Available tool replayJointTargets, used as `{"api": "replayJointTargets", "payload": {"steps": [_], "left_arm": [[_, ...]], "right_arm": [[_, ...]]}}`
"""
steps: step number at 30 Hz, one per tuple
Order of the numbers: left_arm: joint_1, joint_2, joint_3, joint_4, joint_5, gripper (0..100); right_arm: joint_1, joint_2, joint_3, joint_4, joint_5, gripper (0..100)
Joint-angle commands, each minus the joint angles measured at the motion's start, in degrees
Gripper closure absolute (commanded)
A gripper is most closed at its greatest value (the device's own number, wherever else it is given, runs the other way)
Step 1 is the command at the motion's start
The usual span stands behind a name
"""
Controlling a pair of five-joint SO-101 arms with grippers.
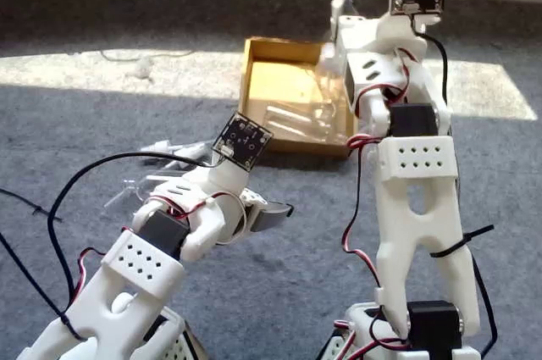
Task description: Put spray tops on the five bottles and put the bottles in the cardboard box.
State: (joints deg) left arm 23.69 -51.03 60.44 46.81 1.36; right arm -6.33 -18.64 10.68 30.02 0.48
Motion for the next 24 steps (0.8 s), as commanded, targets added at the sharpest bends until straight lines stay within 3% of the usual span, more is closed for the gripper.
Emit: {"api": "replayJointTargets", "payload": {"steps": [1, 7, 15, 17, 21, 24], "left_arm": [[-0.84, -0.84, -1.10, -1.05, -0.18, 66], [-0.84, -0.75, -1.01, -1.05, -0.09, 66], [-0.92, -0.75, -1.01, -1.05, -0.09, 66], [-0.92, -0.75, -1.01, -1.05, -0.09, 66], [-0.92, -0.66, -0.92, -1.05, -0.09, 66], [-0.84, -0.40, -0.92, -1.05, -0.09, 66]], "right_arm": [[4.53, -2.59, -0.48, 3.03, 0.70, 73.1], [11.12, -2.51, -0.40, 7.34, 0.70, 73.1], [19.47, -2.24, 4.18, 21.05, 0.88, 73.1], [21.58, -1.98, 6.64, 20.97, 4.48, 73.1], [21.85, -1.98, 13.14, 20.97, 20.31, 73.1], [22.02, -1.98, 16.22, 19.82, 22.42, 73.0]]}}
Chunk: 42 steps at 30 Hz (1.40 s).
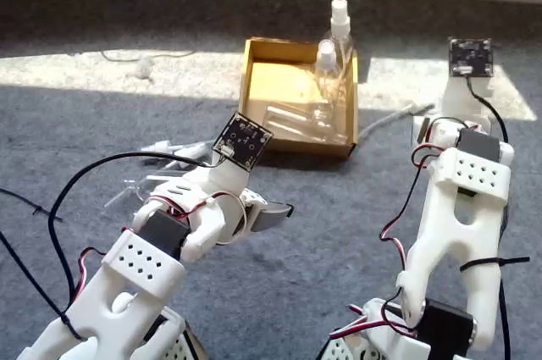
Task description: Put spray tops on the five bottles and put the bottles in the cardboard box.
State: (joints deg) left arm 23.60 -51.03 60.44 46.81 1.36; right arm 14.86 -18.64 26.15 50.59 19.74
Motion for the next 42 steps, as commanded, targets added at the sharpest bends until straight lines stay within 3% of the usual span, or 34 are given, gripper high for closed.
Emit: {"api": "replayJointTargets", "payload": {"steps": [1, 8, 23, 28, 33, 37, 42], "left_arm": [[-0.66, -0.40, -0.92, -1.05, -0.09, 66], [-0.75, -0.31, -0.92, -0.97, -0.09, 66], [-8.13, -1.71, -1.80, -1.05, 0.18, 66], [-15.52, -15.78, -0.40, 0.18, -0.09, 66], [-18.68, -31.08, 9.01, 1.14, -0.18, 66], [-19.56, -38.55, 12.00, 6.59, -0.18, 66], [-19.56, -40.66, 13.23, 9.93, -0.18, 66]], "right_arm": [[0.84, -1.98, 1.54, -2.42, 3.16, 73.0], [0.57, -1.80, 2.24, -8.75, -4.57, 73.0], [1.27, -4.97, 8.92, -2.07, -4.40, 73.0], [0.84, -17.63, 19.21, -2.77, -3.52, 73.0], [-3.38, -28.35, 30.99, -4.26, -1.93, 73.0], [-3.74, -31.60, 36.62, -4.18, -1.93, 73.0], [-3.47, -24.13, 22.37, -1.98, -6.51, 73.0]]}}
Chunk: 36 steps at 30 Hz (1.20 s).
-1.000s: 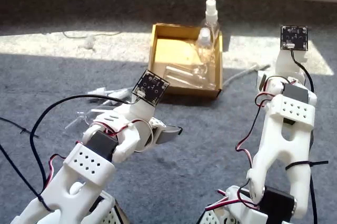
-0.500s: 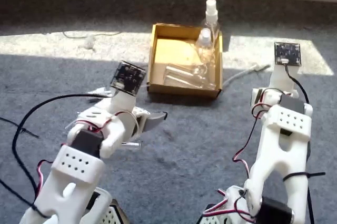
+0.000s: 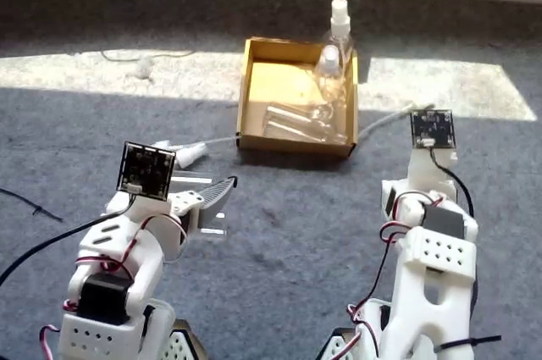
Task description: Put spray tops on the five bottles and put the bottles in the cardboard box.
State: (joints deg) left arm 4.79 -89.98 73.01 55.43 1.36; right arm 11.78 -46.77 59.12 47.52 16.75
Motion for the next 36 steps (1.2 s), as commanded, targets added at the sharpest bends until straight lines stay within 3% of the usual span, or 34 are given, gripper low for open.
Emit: {"api": "replayJointTargets", "payload": {"steps": [1, 7, 19, 33, 36], "left_arm": [[-0.75, -1.80, 1.45, 1.05, -0.18, 66], [-0.84, -2.15, 6.73, -1.49, -0.18, 66], [-0.75, -2.24, 11.03, -1.49, -3.69, 66], [-0.48, -2.24, 11.03, -1.49, -3.69, 66], [-0.57, -2.24, 11.12, -1.49, -3.69, 66]], "right_arm": [[-0.04, 7.52, -15.25, 2.24, -5.71, 73.0], [1.80, 35.47, -46.29, 5.85, -16.88, 73.0], [-1.36, 83.21, -94.37, 15.78, -23.21, 73.0], [-0.84, 108.35, -127.34, 29.41, -22.95, 73.2], [-0.66, 111.43, -131.65, 33.98, -22.86, 78.2]]}}
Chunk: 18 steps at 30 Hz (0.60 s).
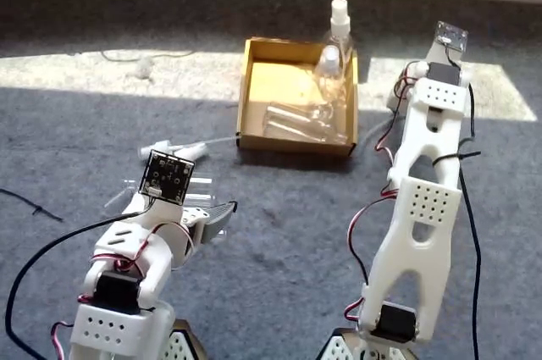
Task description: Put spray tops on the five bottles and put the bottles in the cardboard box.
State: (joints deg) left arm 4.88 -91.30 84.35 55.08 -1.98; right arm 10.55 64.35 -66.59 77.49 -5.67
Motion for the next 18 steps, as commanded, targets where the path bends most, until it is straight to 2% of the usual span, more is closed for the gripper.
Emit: {"api": "replayJointTargets", "payload": {"steps": [1, 8, 11, 13, 18], "left_arm": [[-0.75, -0.92, -0.22, -1.14, -0.35, 66], [-0.75, -0.92, -0.22, -0.97, -0.35, 66], [-0.75, -0.92, -0.22, -0.97, -0.18, 66], [-0.84, -0.92, -0.22, -0.97, -0.18, 66], [-0.84, -0.92, -0.22, -0.88, -0.18, 66]], "right_arm": [[0.66, 0.92, -6.99, 5.58, -0.44, 81.4], [3.30, 2.33, -17.19, 18.59, 0.35, 98.9], [3.91, 2.24, -23.43, 23.96, 7.38, 99.4], [5.41, 2.33, -25.27, 23.87, 8.44, 99.4], [9.98, 0.31, -15.34, 23.87, 12.04, 99.4]]}}
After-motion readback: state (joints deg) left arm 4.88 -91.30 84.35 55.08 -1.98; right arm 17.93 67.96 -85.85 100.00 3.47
